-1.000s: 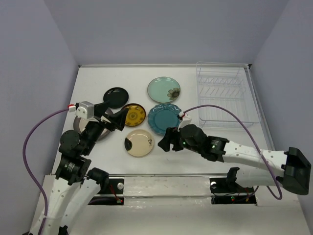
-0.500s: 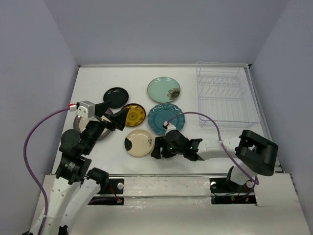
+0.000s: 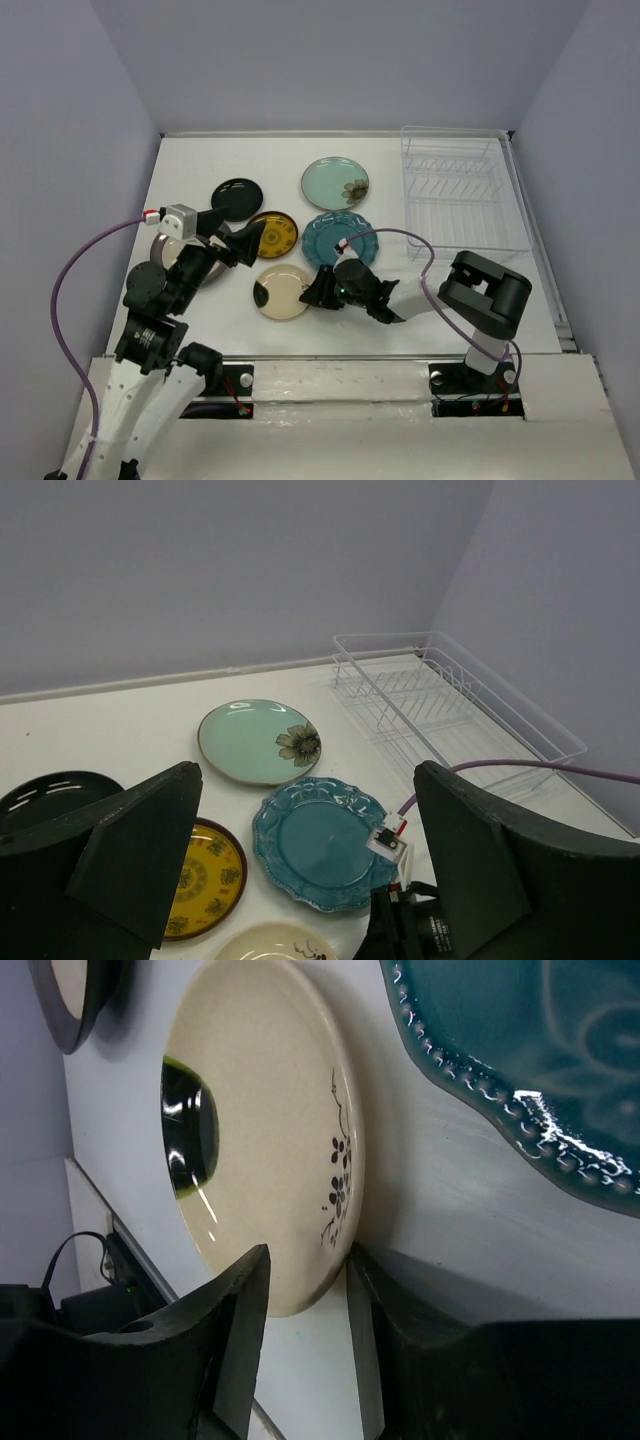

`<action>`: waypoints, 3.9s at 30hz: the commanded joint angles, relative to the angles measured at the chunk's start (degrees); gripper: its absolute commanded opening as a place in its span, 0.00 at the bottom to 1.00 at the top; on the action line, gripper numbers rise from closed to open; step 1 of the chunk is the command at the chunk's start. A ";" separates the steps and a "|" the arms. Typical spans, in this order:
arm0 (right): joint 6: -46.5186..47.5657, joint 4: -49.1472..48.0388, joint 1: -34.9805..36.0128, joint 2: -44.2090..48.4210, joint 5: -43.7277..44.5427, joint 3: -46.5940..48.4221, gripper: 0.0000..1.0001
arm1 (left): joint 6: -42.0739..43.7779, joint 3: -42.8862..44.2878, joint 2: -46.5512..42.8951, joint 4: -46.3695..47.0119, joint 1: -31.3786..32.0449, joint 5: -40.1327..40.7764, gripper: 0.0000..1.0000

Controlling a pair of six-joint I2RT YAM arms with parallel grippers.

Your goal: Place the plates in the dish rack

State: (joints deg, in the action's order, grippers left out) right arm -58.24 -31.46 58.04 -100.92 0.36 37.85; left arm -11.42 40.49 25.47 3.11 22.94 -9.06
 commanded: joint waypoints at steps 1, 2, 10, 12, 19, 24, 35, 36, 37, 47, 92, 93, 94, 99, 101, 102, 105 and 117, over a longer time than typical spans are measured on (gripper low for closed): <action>-3.99 -0.97 -0.12 -3.84 1.92 0.56 0.39 | 0.17 0.03 -0.86 2.51 0.35 -0.70 0.99; -4.25 -1.06 -0.64 -4.19 2.01 0.74 0.29 | 0.17 0.03 -1.13 2.42 0.35 -0.61 0.99; 1.09 0.69 -0.65 3.08 1.66 -1.90 0.07 | 0.17 0.20 -2.36 2.07 0.35 0.62 0.99; 4.26 7.44 -0.65 10.72 3.50 -1.72 0.07 | 0.08 0.29 -2.53 1.98 0.44 0.71 0.99; 24.97 33.36 -0.65 34.20 26.32 8.80 0.07 | -0.27 0.29 -3.41 1.98 0.44 0.53 0.99; 35.28 45.87 -15.10 35.53 40.49 22.50 0.07 | -0.18 0.47 -3.33 1.63 0.53 1.06 0.99; 48.56 53.17 -42.30 21.92 49.47 40.37 0.07 | -0.18 0.64 -2.97 1.19 0.79 1.33 0.99; 49.27 53.52 -43.53 19.39 49.30 41.51 0.07 | -0.27 0.64 -2.89 1.19 0.88 1.24 0.99; 50.06 53.87 -43.54 18.06 49.21 42.83 0.07 | -0.27 0.64 -2.80 1.19 0.88 1.15 0.99; 53.49 57.48 -43.54 5.92 48.42 56.19 0.07 | -0.09 0.73 -2.62 1.02 0.88 1.15 0.99; 45.14 56.97 -32.74 2.45 32.81 56.74 0.67 | -0.27 0.99 -2.10 -0.48 0.97 5.62 0.99; 45.23 55.04 -31.42 4.14 30.43 54.90 0.67 | -0.62 0.99 -2.01 -0.65 0.88 8.07 0.99; 44.88 53.28 -29.93 5.55 27.88 53.05 0.66 | -1.06 1.08 -1.92 -1.26 0.88 10.01 0.99; 37.77 40.71 -20.17 6.44 6.78 44.34 0.07 | -5.45 1.61 -0.87 -3.03 0.88 22.93 0.99; 38.28 38.32 -17.89 1.72 2.04 46.86 0.07 | -6.77 1.52 -0.78 -3.03 0.88 25.75 0.99; 38.81 38.23 -16.92 -0.39 -2.34 48.53 0.07 | -7.82 1.52 -0.78 -3.03 0.88 28.28 0.99; 41.18 38.67 -14.89 -10.31 -9.29 54.93 0.19 | -8.09 1.43 -0.95 -4.34 0.88 29.71 0.99; 44.09 50.97 -14.89 -31.17 -9.69 75.27 0.60 | -6.86 1.61 0.72 -3.99 0.88 23.65 0.99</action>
State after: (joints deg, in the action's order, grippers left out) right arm -15.16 17.21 43.44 -131.24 -10.63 108.51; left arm -18.35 40.49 25.34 -3.05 23.59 15.49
